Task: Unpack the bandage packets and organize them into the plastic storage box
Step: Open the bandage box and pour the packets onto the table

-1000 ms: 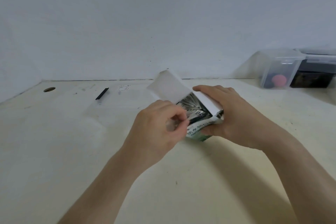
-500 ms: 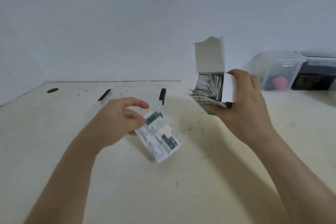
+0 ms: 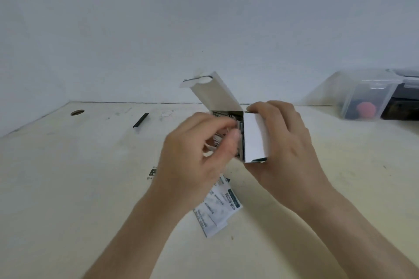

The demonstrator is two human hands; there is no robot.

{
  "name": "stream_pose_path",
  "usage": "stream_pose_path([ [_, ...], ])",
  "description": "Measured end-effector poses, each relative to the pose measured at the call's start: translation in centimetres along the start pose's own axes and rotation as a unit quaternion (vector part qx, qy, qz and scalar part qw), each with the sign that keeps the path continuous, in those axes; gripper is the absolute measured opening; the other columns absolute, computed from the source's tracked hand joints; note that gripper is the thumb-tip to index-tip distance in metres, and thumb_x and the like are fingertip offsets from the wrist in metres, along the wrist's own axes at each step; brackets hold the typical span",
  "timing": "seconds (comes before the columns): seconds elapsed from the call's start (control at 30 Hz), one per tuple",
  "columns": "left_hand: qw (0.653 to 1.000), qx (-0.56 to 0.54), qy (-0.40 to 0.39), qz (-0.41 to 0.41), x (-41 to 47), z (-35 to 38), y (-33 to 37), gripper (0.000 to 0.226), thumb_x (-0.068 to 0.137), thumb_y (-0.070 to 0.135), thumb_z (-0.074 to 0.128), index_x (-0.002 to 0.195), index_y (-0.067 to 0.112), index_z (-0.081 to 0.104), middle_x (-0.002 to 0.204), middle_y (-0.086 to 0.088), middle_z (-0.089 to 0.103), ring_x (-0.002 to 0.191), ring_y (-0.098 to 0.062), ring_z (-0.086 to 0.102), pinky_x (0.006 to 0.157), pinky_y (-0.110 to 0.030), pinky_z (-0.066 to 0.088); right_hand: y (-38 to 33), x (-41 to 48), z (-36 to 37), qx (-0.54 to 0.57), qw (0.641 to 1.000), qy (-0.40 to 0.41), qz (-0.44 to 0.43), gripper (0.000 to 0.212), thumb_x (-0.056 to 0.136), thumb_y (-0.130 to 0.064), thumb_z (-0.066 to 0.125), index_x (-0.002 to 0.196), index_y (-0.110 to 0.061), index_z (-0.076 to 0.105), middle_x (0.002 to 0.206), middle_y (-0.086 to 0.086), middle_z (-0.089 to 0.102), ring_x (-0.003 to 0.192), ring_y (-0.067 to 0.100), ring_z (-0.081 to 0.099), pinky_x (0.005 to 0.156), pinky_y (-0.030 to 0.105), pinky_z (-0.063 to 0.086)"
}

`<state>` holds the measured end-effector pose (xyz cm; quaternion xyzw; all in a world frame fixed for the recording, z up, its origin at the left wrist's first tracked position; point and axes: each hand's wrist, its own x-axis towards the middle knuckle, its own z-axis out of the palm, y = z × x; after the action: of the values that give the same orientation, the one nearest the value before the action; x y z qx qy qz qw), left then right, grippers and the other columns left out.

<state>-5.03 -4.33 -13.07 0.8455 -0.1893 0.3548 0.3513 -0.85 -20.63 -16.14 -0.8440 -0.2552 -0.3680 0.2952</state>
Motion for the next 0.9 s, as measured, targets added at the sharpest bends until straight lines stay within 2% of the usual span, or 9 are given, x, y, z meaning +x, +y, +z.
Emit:
stream_pose_path([
  [0.1,0.992,-0.036,-0.054,-0.106,-0.1,0.6,0.2,0.031,0.075,0.044,0.073,0.104,0.037,0.065,0.083,0.013,0.061,0.071,-0.011,0.055,0.062,-0.017,0.045,0.1,-0.2,0.3,-0.032,0.999,0.002,-0.009,0.075,0.060,-0.009,0.081,0.124,-0.026,0.045,0.120,-0.001,0.045,0.105,0.025,0.049,0.074,0.036,0.040],
  [0.17,0.978,-0.104,-0.070,-0.167,0.2,0.4,-0.3,0.031,0.070,0.039,0.079,0.099,0.037,0.066,0.079,0.011,0.063,0.065,-0.012,0.055,0.061,-0.022,0.047,0.2,-0.2,0.3,-0.032,0.999,0.000,-0.017,0.073,0.061,-0.013,0.083,0.122,-0.027,0.045,0.119,-0.003,0.044,0.104,0.024,0.049,0.074,0.038,0.042],
  [0.27,0.955,-0.210,-0.092,-0.191,0.5,-0.2,-1.0,0.031,0.066,0.029,0.080,0.095,0.031,0.069,0.073,0.005,0.066,0.068,-0.013,0.056,0.063,-0.024,0.049,0.0,-0.1,0.1,0.017,1.000,-0.007,-0.019,0.069,0.065,-0.023,0.084,0.123,-0.026,0.045,0.120,-0.002,0.047,0.106,0.024,0.050,0.076,0.043,0.045],
  [0.37,0.966,-0.158,-0.080,-0.190,0.4,-0.1,-0.9,0.023,0.063,0.029,0.077,0.085,0.029,0.070,0.071,0.005,0.066,0.067,-0.012,0.057,0.061,-0.018,0.045,-0.3,-0.1,0.1,-0.022,0.999,-0.012,-0.031,0.076,0.061,-0.018,0.086,0.123,-0.027,0.044,0.119,-0.001,0.045,0.103,0.024,0.049,0.073,0.039,0.042],
  [0.47,0.970,-0.089,-0.063,-0.216,0.2,0.5,-0.1,0.013,0.065,0.036,0.073,0.072,0.026,0.072,0.061,0.009,0.063,0.054,-0.005,0.048,0.054,-0.013,0.039,-0.5,-0.3,0.2,-0.065,0.997,-0.018,-0.030,0.076,0.059,-0.013,0.084,0.124,-0.025,0.045,0.117,-0.001,0.041,0.100,0.021,0.043,0.073,0.033,0.033],
  [0.57,0.954,-0.143,-0.061,-0.257,0.4,0.5,0.2,0.005,0.079,0.021,0.076,0.074,0.020,0.077,0.064,0.001,0.069,0.052,-0.001,0.051,0.054,-0.013,0.042,-0.8,-0.3,0.1,-0.083,0.995,-0.027,-0.046,0.074,0.061,-0.009,0.081,0.125,-0.023,0.048,0.116,-0.001,0.040,0.101,0.021,0.042,0.075,0.033,0.032],
  [0.67,0.949,-0.162,-0.034,-0.267,0.7,-0.1,0.1,0.016,0.079,0.006,0.073,0.071,0.019,0.077,0.060,0.005,0.070,0.051,0.001,0.056,0.054,-0.008,0.044,-0.8,-0.2,0.1,-0.081,0.995,-0.036,-0.050,0.073,0.061,-0.009,0.079,0.126,-0.023,0.049,0.117,0.000,0.042,0.102,0.021,0.043,0.075,0.034,0.035],
  [0.8,0.947,-0.159,-0.016,-0.278,1.4,-1.9,-0.4,0.027,0.083,0.003,0.068,0.065,0.022,0.072,0.051,0.012,0.065,0.043,0.002,0.051,0.046,-0.008,0.039,0.6,0.0,-0.4,-0.057,0.998,-0.031,-0.010,0.073,0.060,-0.010,0.080,0.123,-0.025,0.047,0.118,-0.001,0.041,0.103,0.021,0.042,0.074,0.034,0.031],
  [0.9,0.935,-0.122,-0.083,-0.321,1.6,-3.1,-1.8,0.030,0.088,0.003,0.062,0.062,0.014,0.072,0.054,0.002,0.066,0.048,-0.005,0.051,0.050,-0.016,0.045,2.0,0.1,-0.8,-0.053,0.998,-0.022,0.030,0.073,0.061,-0.008,0.077,0.124,-0.027,0.046,0.118,-0.001,0.042,0.106,0.022,0.042,0.076,0.035,0.030],
])
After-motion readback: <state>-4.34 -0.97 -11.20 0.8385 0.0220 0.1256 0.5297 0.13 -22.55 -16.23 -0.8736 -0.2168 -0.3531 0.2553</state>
